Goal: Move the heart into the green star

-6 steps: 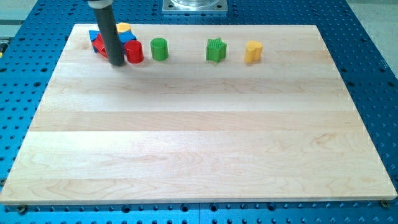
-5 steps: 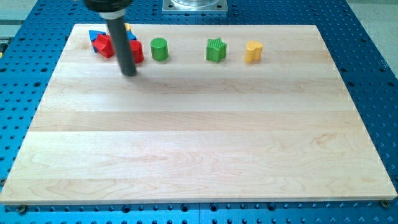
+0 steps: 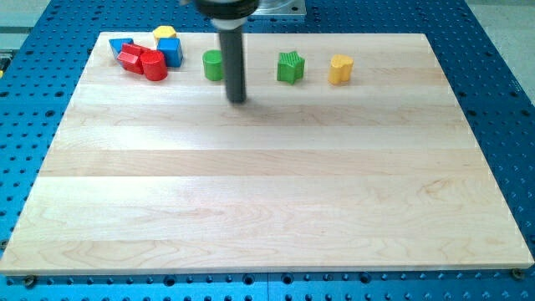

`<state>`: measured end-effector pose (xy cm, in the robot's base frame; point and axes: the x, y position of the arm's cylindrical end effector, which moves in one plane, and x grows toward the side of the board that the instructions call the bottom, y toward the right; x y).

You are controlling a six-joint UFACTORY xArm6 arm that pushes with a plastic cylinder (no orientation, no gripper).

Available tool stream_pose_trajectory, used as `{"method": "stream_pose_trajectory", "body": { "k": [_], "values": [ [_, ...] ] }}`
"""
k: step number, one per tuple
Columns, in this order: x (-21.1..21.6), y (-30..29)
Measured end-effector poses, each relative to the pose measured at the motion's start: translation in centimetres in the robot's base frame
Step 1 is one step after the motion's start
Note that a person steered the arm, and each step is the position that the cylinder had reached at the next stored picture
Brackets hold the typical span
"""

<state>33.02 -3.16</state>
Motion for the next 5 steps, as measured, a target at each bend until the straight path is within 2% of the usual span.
{"method": "stream_pose_trajectory", "body": {
  "k": [1,2,3,4,5],
  "values": [
    [-5.1,-1.9],
    [-5.6,-7.7],
    [-8.6,0.0],
    [-9.4,13.0],
    [-7.1,25.6]
  ]
}}
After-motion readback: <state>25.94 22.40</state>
